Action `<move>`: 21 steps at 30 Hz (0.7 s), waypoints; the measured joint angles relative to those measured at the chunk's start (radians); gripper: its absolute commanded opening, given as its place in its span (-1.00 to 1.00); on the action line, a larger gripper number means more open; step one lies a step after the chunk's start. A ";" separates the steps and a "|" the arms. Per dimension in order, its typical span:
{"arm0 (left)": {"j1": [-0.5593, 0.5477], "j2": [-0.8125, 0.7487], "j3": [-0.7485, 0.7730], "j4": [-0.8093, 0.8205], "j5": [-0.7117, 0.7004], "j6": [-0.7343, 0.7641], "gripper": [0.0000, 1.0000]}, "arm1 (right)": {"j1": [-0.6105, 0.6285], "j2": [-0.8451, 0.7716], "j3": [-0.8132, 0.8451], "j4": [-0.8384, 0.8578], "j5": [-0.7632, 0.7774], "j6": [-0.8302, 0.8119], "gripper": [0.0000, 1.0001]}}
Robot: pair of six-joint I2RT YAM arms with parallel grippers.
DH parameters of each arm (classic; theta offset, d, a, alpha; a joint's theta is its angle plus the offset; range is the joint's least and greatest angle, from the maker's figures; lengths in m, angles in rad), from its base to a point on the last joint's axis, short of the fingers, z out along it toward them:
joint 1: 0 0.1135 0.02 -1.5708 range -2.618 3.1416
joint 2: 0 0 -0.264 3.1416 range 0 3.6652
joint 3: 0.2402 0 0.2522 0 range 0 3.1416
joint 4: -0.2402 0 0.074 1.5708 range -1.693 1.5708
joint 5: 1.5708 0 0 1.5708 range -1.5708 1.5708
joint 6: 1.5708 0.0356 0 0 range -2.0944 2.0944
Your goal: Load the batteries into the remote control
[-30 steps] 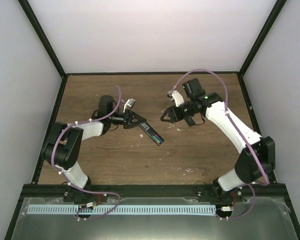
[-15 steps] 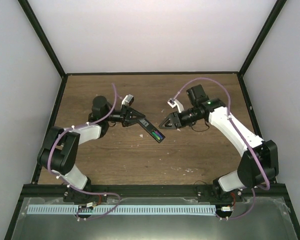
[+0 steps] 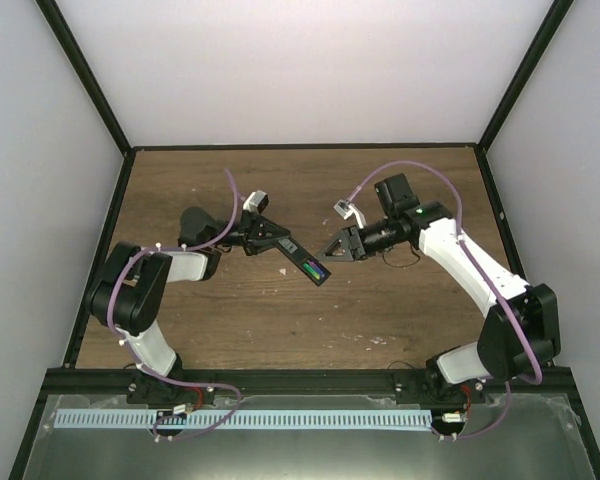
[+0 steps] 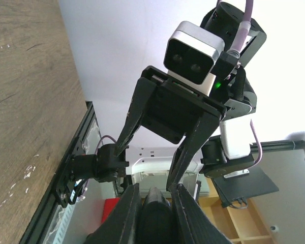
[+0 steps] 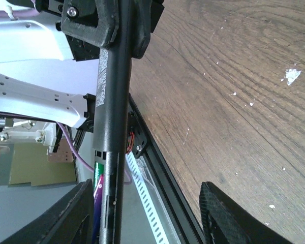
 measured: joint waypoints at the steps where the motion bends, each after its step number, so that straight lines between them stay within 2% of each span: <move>1: 0.000 0.000 0.000 0.008 -0.002 -0.003 -1.00 | 0.000 0.000 0.000 0.005 0.000 0.005 -0.01; 12: 0.000 0.000 0.000 0.028 -0.003 -0.022 -1.00 | -0.005 -0.011 -0.010 0.041 -0.090 0.036 -0.01; 21: 0.000 0.000 0.000 0.008 -0.003 -0.001 -1.00 | -0.005 -0.018 -0.075 0.000 -0.153 0.008 -0.05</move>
